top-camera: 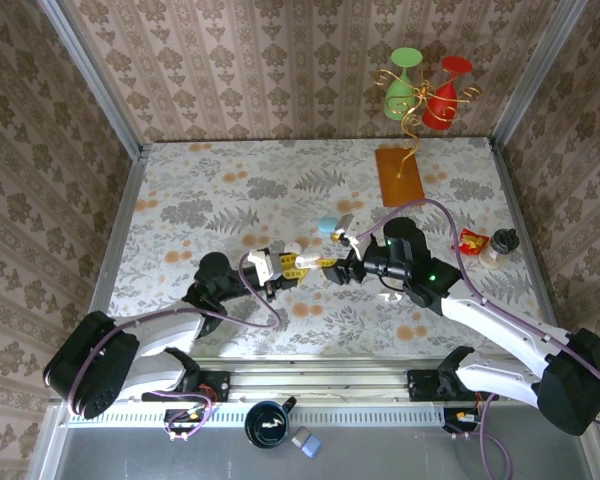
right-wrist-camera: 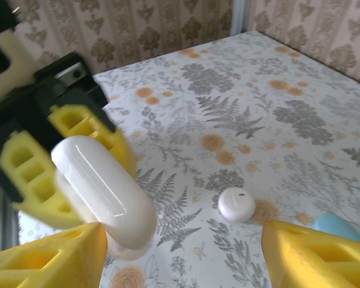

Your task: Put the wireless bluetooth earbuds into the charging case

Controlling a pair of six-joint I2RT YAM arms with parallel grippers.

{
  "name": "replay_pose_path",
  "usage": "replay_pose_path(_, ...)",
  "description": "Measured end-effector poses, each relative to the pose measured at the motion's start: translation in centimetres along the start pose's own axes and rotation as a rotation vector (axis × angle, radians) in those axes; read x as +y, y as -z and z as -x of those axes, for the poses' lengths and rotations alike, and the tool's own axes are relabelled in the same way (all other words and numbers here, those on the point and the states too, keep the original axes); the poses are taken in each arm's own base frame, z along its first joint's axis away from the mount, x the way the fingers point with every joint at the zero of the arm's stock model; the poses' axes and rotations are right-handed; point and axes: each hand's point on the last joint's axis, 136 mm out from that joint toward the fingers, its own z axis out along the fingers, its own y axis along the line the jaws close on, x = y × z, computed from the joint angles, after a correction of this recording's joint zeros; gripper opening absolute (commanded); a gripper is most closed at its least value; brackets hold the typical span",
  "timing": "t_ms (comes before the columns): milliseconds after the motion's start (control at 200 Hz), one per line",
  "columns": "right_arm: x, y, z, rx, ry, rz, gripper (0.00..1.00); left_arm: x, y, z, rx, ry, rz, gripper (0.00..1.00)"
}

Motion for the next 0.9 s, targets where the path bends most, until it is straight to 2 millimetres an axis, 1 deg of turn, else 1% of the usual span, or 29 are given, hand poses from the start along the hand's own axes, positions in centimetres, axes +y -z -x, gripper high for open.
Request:
replay_pose_path(135,-1.6,0.3,0.2,-0.008,-0.054,-0.070,0.69,-0.4,0.0,-0.4,0.006,0.003,-0.018,0.00)
replay_pose_path(260,-2.1,1.0,0.8,-0.029,-0.096,-0.101,0.69,-0.3,-0.2,-0.9,0.015,0.009,-0.021,0.00)
replay_pose_path(290,-2.2,1.3,1.0,-0.035,-0.111,-0.106,0.72,-0.3,-0.2,-1.0,0.015,0.009,-0.020,0.00)
replay_pose_path(325,-2.3,1.7,1.2,-0.044,-0.126,-0.119,0.78,-0.2,-0.2,-1.1,0.014,0.008,-0.018,0.00)
replay_pose_path(345,-2.4,2.0,1.4,-0.051,-0.149,-0.127,0.84,-0.2,-0.2,-1.2,0.014,0.008,-0.016,0.00)
replay_pose_path(360,-2.5,2.2,1.6,-0.057,-0.148,-0.133,0.89,-0.1,-0.2,-1.3,0.013,0.007,-0.014,0.00)
replay_pose_path(380,-2.8,2.6,1.8,-0.067,-0.178,-0.150,0.94,-0.1,-0.1,-1.4,0.014,0.007,-0.012,0.00)
replay_pose_path(435,-3.5,3.6,2.2,-0.091,-0.213,-0.195,1.00,0.0,0.0,-1.6,0.012,0.005,-0.006,0.00)
replay_pose_path(520,-5.0,5.3,2.0,-0.120,-0.297,-0.277,1.00,0.2,0.0,-1.9,0.009,0.002,0.002,0.00)
replay_pose_path(600,-6.2,6.4,0.4,-0.106,-0.366,-0.349,1.00,0.4,0.0,-2.1,0.008,0.000,0.006,0.00)
replay_pose_path(655,-6.9,7.1,-1.2,-0.086,-0.427,-0.398,0.99,0.5,0.0,-2.1,0.003,-0.005,0.008,0.00)
replay_pose_path(755,-7.9,8.3,-4.7,-0.028,-0.562,-0.477,0.89,0.5,-0.1,-2.1,-0.002,-0.010,0.009,0.00)
replay_pose_path(850,-8.4,9.3,-7.5,0.032,-0.688,-0.546,0.77,0.5,-0.1,-2.1,-0.003,-0.012,0.009,0.00)
replay_pose_path(895,-8.5,9.7,-8.8,0.063,-0.756,-0.578,0.73,0.5,-0.1,-2.1,-0.003,-0.012,0.009,0.00)
